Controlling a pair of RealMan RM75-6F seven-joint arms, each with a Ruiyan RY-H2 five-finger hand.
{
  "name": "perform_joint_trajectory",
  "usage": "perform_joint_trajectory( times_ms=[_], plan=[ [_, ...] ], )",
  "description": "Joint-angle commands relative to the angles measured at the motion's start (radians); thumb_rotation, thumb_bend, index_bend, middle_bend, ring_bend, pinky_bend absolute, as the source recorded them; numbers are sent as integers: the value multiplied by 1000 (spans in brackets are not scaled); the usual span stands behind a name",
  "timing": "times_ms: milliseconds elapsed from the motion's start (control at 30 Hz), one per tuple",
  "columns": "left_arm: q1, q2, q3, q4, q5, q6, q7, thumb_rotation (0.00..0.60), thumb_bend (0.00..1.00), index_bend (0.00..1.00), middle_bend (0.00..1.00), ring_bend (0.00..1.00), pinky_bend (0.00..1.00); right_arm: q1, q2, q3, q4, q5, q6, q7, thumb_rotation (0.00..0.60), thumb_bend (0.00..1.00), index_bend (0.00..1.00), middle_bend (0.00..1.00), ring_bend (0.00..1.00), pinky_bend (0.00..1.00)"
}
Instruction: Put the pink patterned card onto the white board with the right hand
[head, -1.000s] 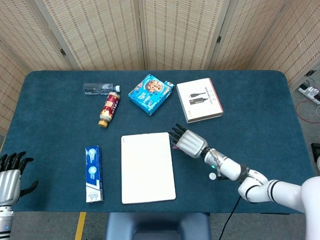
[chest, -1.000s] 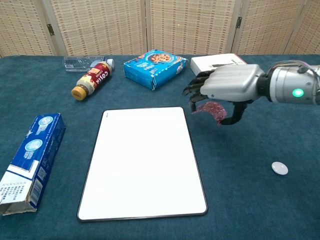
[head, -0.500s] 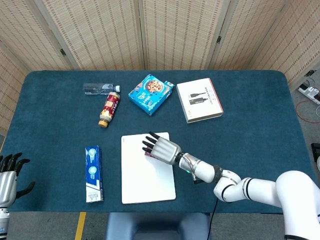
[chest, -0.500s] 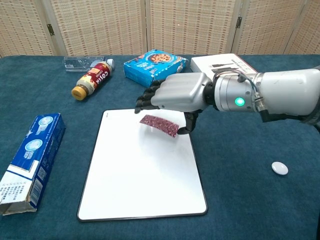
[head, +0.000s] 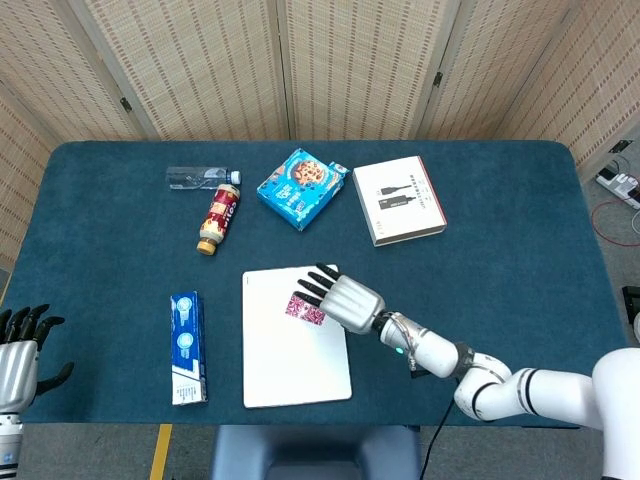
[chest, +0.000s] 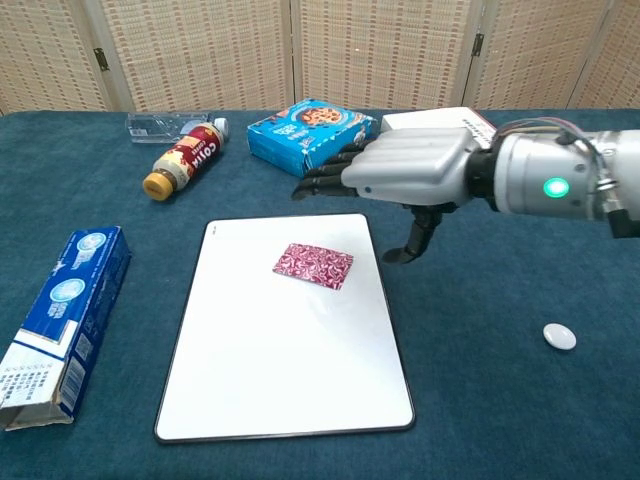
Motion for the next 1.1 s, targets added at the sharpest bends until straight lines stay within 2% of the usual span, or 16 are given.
perform_joint_trajectory(
  times_ms=[33,267,433,700,1100],
  plan=[
    [-5,-2,-1,-6,5,-2,8,600,264,299,161,122,0,-87,98,-77,-67,-94,103,137,600,311,91,107,0,0],
    [-20,-5,-5,-30,18,-9,32,600,264,299,161,122,0,-191,187,-192,-74,-193,202,246,600,311,161,138,0,0],
    [-27,-2,-6,-42,23,-11,42,600,264,298,161,122,0,-271,204,-241,-49,-219,274,289,600,311,199,147,0,0],
    [-33,-2,-4,-50,28,-17,40,600,264,290,161,122,0,-352,182,-258,28,-210,320,311,600,311,284,167,1,0],
    [-38,-5,-2,-48,26,-22,41,600,264,290,161,122,0,-384,137,-254,98,-202,279,325,600,311,345,174,10,0]
  ],
)
